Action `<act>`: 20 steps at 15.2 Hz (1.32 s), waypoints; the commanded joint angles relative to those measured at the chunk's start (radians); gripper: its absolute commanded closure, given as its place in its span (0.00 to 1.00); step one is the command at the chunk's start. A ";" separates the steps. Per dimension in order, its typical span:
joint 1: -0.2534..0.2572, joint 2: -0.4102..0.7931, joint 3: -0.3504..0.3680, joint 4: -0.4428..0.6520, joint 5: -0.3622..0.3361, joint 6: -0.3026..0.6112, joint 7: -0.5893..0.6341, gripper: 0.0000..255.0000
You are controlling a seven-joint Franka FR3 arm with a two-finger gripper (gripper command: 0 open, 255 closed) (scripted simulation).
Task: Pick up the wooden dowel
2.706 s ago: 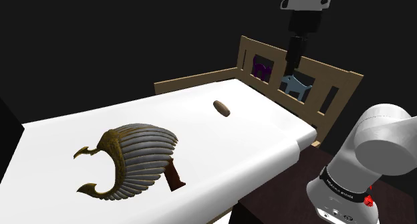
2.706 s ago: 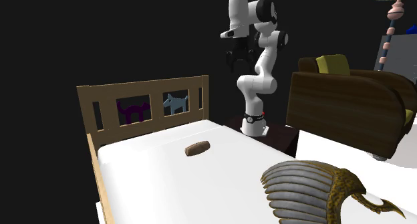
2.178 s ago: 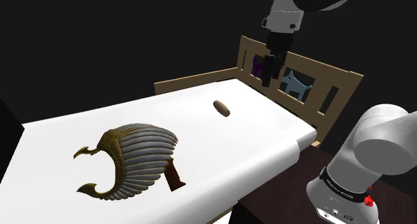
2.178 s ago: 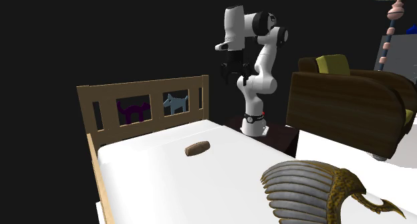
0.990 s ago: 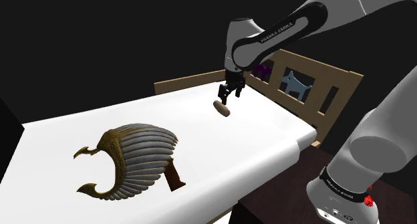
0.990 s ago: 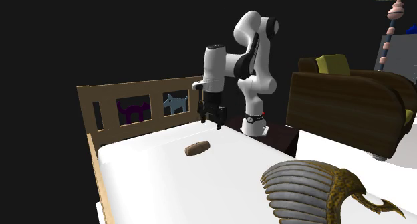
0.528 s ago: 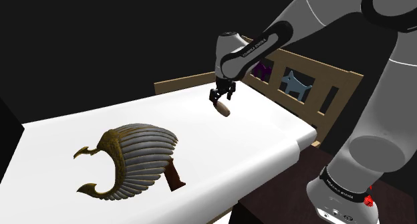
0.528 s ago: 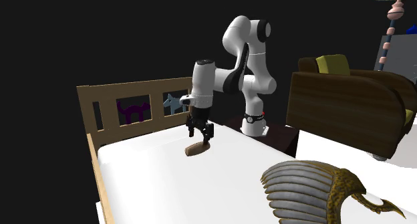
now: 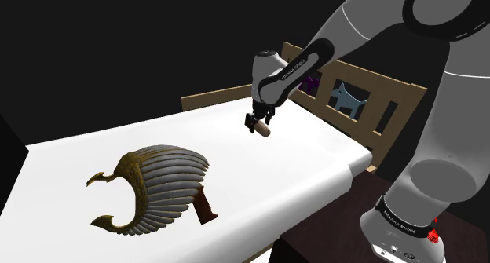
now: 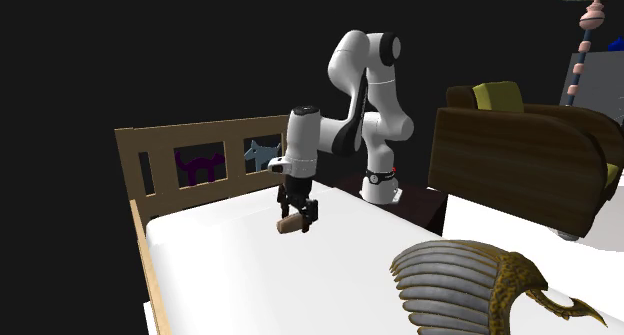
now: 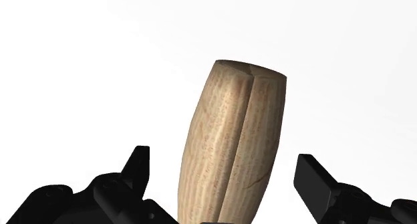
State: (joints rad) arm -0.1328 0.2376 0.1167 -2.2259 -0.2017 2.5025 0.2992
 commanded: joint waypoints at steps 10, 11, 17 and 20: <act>0.001 0.005 -0.001 -0.001 -0.002 0.007 0.002 1.00; 0.000 0.006 -0.001 0.000 -0.002 0.006 0.002 1.00; -0.004 -0.055 0.008 0.012 0.023 -0.064 -0.021 1.00; -0.006 -0.082 0.011 0.021 0.035 -0.101 -0.032 1.00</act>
State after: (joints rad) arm -0.1369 0.1642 0.1271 -2.2085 -0.1715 2.4146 0.2736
